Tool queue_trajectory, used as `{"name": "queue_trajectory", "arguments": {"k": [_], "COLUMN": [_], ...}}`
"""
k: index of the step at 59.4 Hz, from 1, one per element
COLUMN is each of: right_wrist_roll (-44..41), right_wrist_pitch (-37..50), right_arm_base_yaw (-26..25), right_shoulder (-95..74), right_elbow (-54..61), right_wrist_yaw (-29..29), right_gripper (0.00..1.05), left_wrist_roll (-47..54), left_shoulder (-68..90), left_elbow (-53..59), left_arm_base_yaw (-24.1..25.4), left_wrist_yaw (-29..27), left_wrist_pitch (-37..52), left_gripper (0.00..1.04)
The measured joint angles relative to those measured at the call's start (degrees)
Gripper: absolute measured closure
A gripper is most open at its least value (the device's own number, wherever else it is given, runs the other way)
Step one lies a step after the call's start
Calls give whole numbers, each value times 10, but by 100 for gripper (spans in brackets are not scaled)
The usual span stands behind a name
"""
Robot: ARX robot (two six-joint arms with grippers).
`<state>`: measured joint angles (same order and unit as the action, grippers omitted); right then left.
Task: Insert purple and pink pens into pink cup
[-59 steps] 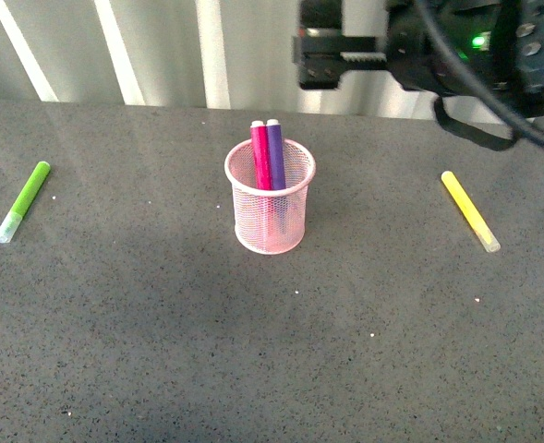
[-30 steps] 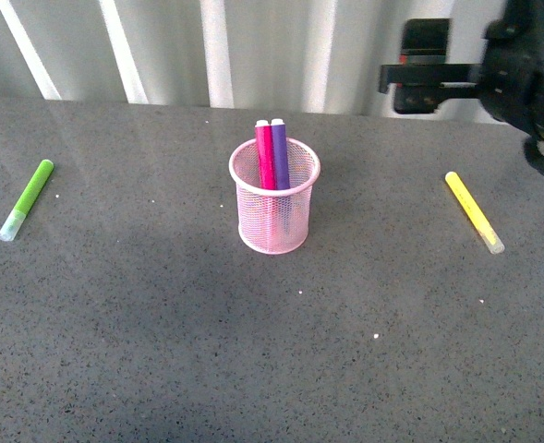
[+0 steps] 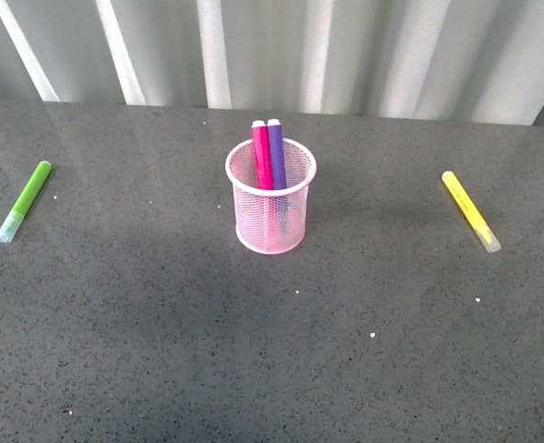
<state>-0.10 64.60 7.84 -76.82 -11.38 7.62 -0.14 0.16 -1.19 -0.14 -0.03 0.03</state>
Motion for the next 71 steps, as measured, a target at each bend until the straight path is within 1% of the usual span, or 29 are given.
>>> {"name": "queue_trajectory", "arguments": {"k": [20, 24, 30, 36, 43, 51, 71], "right_wrist_roll": [0, 0, 0, 0, 0, 0, 0], "right_wrist_pitch": [-85, -109, -145, -181, -251, -309, -415], "right_arm_base_yaw": [-32, -60, -76, -77, -77, -77, -77], "right_shoulder": [149, 184, 231, 276, 359, 424, 537], "right_elbow": [68, 77, 88, 96, 102, 104, 104], "right_wrist_yaw": [-33, -71, -73, -76, -75, -75, -75], "right_gripper": [101, 101, 101, 101, 101, 101, 101], "left_wrist_roll": [0, 0, 0, 0, 0, 0, 0], "left_shoulder": [0, 0, 0, 0, 0, 0, 0], "left_elbow": [0, 0, 0, 0, 0, 0, 0], "left_arm_base_yaw": [0, 0, 0, 0, 0, 0, 0], "left_wrist_yaw": [0, 0, 0, 0, 0, 0, 0], "left_wrist_pitch": [0, 0, 0, 0, 0, 0, 0], "left_gripper": [7, 7, 7, 7, 7, 7, 7]}}
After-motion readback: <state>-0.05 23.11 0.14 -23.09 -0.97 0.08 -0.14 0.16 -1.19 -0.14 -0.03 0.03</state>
